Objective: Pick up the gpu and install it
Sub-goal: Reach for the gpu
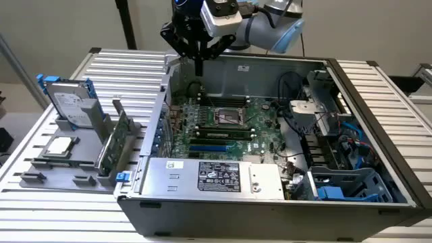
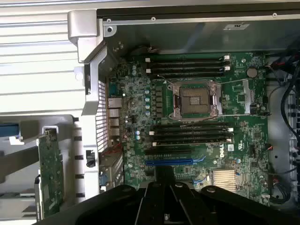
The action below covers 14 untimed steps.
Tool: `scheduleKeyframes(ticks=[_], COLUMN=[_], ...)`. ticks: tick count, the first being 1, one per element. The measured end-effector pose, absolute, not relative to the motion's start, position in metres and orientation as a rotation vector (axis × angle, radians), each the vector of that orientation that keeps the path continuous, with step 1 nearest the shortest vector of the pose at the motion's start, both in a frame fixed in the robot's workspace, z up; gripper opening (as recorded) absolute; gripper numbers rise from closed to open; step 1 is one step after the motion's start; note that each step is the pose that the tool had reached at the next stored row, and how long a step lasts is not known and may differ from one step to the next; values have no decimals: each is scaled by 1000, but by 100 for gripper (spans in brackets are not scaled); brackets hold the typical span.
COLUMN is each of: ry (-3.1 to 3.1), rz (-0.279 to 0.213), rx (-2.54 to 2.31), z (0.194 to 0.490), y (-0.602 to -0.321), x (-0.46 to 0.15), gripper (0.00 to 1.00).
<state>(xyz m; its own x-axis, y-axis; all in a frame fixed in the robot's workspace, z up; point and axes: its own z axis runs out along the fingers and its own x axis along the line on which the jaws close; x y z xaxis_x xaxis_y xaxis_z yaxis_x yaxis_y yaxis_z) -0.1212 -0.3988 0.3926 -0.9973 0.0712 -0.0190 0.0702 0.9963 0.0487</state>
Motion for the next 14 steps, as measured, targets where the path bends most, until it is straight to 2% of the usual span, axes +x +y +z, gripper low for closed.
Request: scheduleKeyframes(ticks=[14], ry=[3118], rz=[75], rx=[110], z=[393], y=[-401], x=[-130], gripper=[0])
